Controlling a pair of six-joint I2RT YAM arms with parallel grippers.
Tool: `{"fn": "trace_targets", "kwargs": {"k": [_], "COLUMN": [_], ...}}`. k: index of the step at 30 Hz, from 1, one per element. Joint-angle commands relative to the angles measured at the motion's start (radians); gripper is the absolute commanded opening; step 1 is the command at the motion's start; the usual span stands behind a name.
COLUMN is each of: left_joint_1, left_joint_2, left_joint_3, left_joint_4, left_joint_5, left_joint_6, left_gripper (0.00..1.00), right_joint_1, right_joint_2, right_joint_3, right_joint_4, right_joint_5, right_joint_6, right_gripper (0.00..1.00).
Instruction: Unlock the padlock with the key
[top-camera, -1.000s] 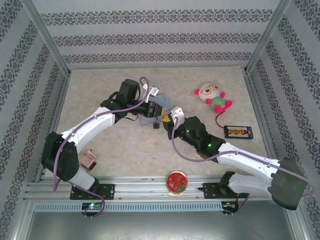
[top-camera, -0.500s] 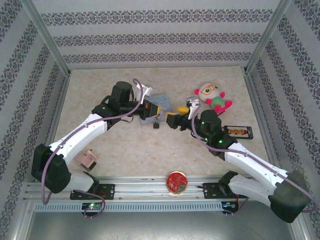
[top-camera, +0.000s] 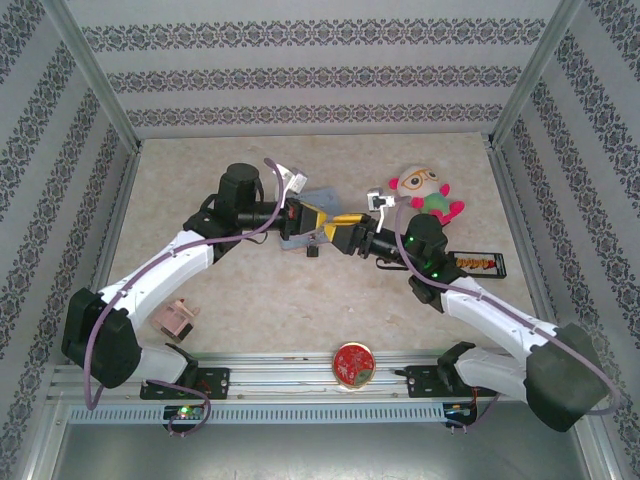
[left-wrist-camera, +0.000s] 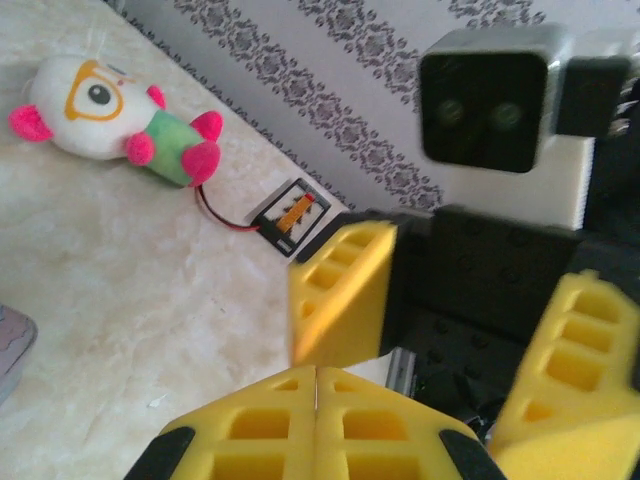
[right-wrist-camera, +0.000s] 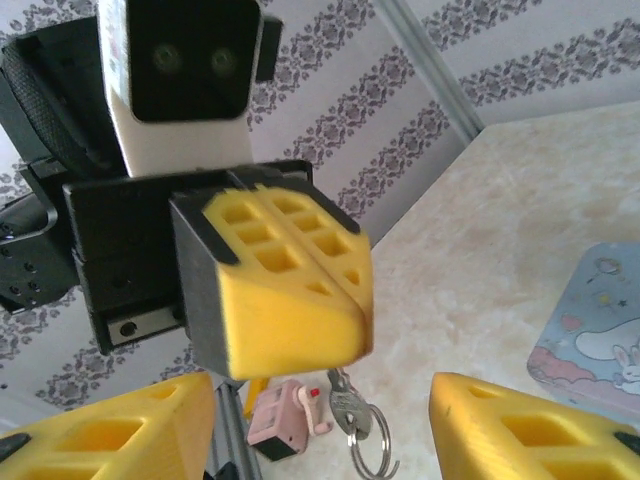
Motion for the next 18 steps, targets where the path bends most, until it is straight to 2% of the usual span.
{"fn": "trace_targets", "kwargs": {"k": [1, 18], "left_joint_1": [0.017, 0.044], "left_joint_2": [-0.034, -0.044], "left_joint_3": [-0.012, -0.049], "left_joint_4": [0.098, 0.186], "left_joint_5": [0.065, 0.093], "left_joint_6": [-0.032, -0.106], "left_gripper": [0.00, 0.00], "right_joint_1": [-0.014, -0.025], "right_joint_2": [0.025, 0.116], "right_joint_3": [0.013, 0.036], "right_joint_4": [0.100, 0.259], "right_joint_5": [-0.071, -0.130], "right_joint_6": [0.041, 0.117], "right_gripper": [0.58, 0.37]}}
